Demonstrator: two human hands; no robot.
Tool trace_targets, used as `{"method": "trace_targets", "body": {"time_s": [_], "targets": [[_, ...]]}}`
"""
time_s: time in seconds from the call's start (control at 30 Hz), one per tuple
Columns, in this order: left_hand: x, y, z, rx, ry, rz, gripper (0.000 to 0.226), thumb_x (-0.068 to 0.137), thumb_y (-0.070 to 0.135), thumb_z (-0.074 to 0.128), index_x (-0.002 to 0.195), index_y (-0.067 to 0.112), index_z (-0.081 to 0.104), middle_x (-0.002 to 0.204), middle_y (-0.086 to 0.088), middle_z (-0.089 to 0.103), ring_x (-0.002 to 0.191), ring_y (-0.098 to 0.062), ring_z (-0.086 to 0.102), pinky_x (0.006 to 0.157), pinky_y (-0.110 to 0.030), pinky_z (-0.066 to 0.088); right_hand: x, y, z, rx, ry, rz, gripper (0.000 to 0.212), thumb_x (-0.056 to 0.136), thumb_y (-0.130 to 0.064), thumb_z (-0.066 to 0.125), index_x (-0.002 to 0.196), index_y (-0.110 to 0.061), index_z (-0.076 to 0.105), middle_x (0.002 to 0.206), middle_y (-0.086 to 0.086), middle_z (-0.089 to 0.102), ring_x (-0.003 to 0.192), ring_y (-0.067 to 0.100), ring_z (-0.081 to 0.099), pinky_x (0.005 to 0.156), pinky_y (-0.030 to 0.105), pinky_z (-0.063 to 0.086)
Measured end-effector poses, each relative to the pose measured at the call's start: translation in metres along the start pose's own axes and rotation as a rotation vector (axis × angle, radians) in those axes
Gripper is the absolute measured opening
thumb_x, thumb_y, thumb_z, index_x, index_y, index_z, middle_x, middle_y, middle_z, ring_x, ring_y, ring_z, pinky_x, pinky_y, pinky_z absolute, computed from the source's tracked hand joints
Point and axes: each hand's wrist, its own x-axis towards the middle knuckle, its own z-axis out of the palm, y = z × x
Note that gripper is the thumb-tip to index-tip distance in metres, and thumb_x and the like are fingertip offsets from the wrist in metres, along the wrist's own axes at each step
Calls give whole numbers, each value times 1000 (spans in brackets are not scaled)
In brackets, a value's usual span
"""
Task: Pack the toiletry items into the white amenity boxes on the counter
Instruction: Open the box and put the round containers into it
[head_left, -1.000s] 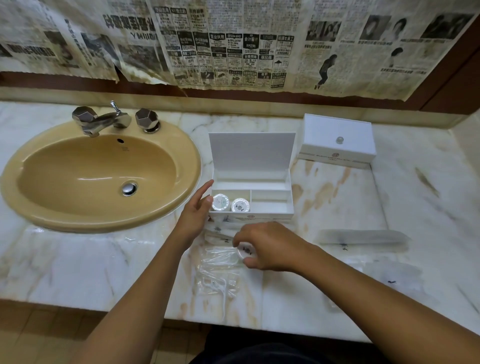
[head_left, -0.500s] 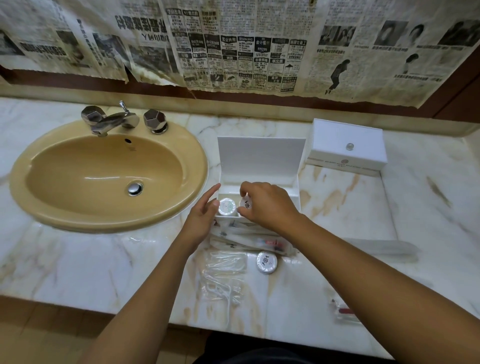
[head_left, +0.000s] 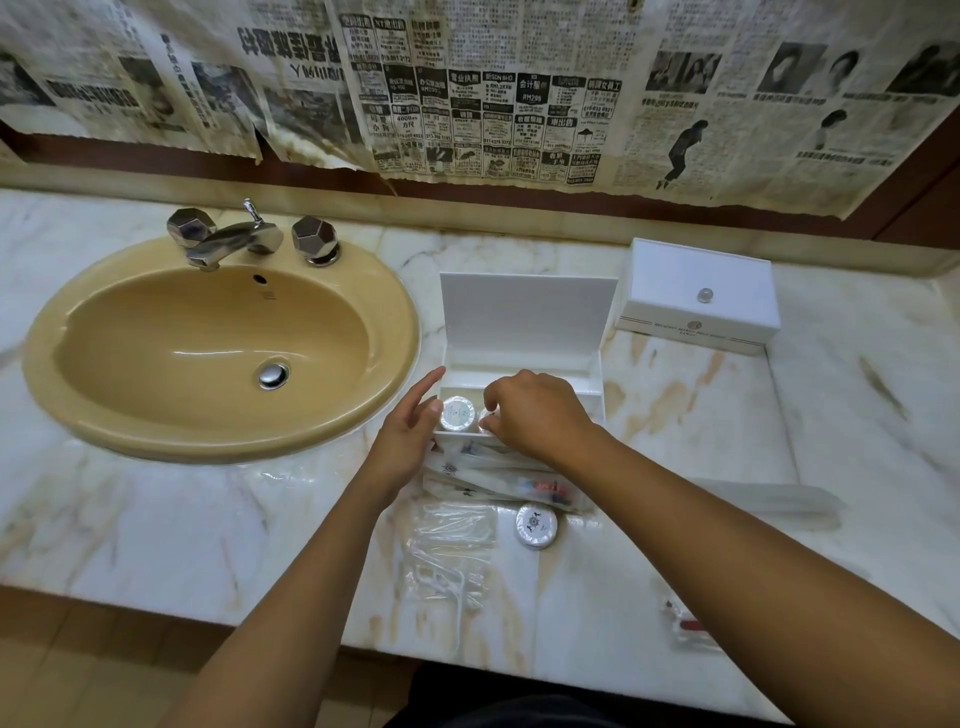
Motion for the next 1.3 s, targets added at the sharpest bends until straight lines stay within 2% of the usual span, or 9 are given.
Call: {"method": "trace_targets", "body": {"time_s": [0.17, 0.33, 0.57, 0.77, 0.97, 1.07, 1.13, 1.2, 1.3], "targets": [[-1, 0, 0, 9, 5, -6, 38, 104, 27, 45, 136, 48, 48, 73, 10, 44, 61, 2, 43, 68, -14, 48, -3, -3, -2, 33, 5, 4, 18, 89, -20, 52, 97, -16, 68, 93, 6, 67, 82, 27, 60, 67, 31, 46], [1, -3, -1, 21, 1, -20, 38, 103, 30, 45, 130, 56, 48, 83, 10, 50, 64, 1, 45, 83, -28, 49, -8, -1, -2, 83, -65, 3, 20, 90, -16, 47, 93, -18, 67, 94, 4, 67, 79, 25, 58, 62, 29, 40], [0, 1, 1, 11, -11, -17, 37, 104, 29, 44, 133, 52, 46, 102, 27, 53, 84, 8, 53, 84, -19, 48, -30, 2, -9, 188, -28, -41, 22, 94, -28, 49, 109, -28, 67, 109, -3, 69, 98, 21, 61, 81, 35, 50], [0, 1, 1, 28, -10, -11, 38, 105, 27, 42, 135, 48, 45, 102, 32, 48, 80, 27, 48, 73, -2, 41, -62, 2, 1, 158, -209, -140, 26, 92, -29, 53, 116, -32, 62, 120, -4, 64, 106, 21, 59, 86, 36, 48], [1, -3, 0, 33, -4, -13, 38, 105, 27, 42, 136, 49, 45, 88, 26, 42, 76, 16, 48, 72, -2, 43, -80, 11, 22, 76, -344, -181, 36, 90, -14, 51, 120, -30, 60, 124, -7, 61, 108, 20, 57, 82, 31, 45], [3, -8, 0, -10, -21, -21, 38, 104, 30, 44, 132, 56, 48, 89, 14, 47, 84, -2, 47, 81, -17, 46, -83, 13, 33, 69, -384, -195, 40, 89, -11, 47, 117, -38, 59, 120, -8, 61, 108, 23, 56, 88, 47, 49], [5, -11, 0, -9, -18, -40, 39, 104, 30, 44, 134, 55, 48, 81, -2, 40, 77, -14, 42, 73, -25, 45, -85, 14, 38, 56, -426, -202, 42, 89, -11, 46, 117, -40, 57, 121, -6, 60, 108, 26, 55, 88, 59, 47], [4, -11, 0, -24, -14, -41, 39, 105, 27, 43, 136, 51, 48, 76, 1, 35, 74, -14, 39, 65, -20, 46, -86, 16, 42, 41, -433, -212, 44, 89, -9, 46, 118, -40, 56, 123, -5, 59, 108, 27, 55, 88, 61, 46], [4, -10, 1, -45, -16, -42, 38, 105, 28, 43, 132, 54, 48, 82, 13, 40, 86, -13, 43, 75, -21, 50, -84, 18, 43, 33, -357, -241, 43, 90, -9, 46, 121, -38, 57, 125, -7, 60, 109, 25, 58, 85, 49, 50]]}}
